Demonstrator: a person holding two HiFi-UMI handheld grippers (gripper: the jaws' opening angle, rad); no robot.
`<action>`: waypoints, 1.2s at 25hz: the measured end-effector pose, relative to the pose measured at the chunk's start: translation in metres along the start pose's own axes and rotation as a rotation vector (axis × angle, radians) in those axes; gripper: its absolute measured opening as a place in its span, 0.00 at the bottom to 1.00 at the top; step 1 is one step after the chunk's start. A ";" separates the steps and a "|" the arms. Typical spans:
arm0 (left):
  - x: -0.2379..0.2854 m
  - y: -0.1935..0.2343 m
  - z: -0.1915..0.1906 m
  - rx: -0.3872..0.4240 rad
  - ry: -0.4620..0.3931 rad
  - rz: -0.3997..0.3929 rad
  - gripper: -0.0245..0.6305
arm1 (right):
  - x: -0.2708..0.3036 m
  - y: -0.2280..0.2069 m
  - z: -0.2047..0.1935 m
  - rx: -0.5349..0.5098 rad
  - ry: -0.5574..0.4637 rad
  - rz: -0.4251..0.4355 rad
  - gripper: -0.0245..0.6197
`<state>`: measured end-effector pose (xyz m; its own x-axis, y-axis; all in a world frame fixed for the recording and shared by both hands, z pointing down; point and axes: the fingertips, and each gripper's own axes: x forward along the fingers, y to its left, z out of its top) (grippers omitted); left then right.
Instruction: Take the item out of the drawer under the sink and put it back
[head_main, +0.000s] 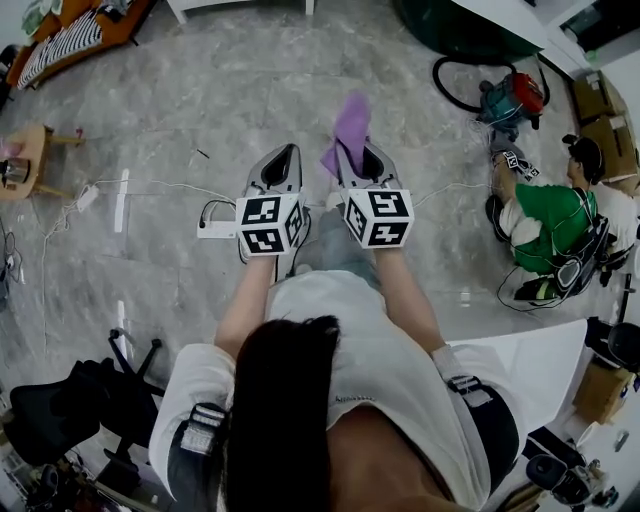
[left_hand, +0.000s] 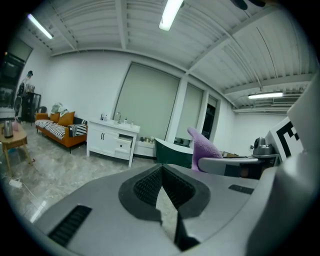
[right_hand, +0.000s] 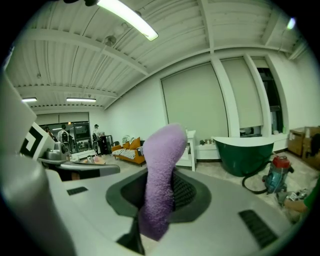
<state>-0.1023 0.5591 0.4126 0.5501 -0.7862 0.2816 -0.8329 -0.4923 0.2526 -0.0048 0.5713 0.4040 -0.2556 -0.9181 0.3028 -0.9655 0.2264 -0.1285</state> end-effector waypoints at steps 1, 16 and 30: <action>0.009 0.002 0.005 0.003 -0.007 0.004 0.04 | 0.008 -0.005 0.003 0.000 0.001 0.003 0.20; 0.161 0.019 0.056 -0.023 0.008 0.070 0.04 | 0.133 -0.102 0.053 -0.013 0.052 0.068 0.20; 0.242 0.018 0.083 -0.025 0.023 0.126 0.04 | 0.194 -0.157 0.072 -0.027 0.085 0.131 0.20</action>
<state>0.0104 0.3292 0.4088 0.4424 -0.8324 0.3338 -0.8941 -0.3802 0.2369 0.1008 0.3344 0.4147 -0.3815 -0.8497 0.3640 -0.9243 0.3520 -0.1472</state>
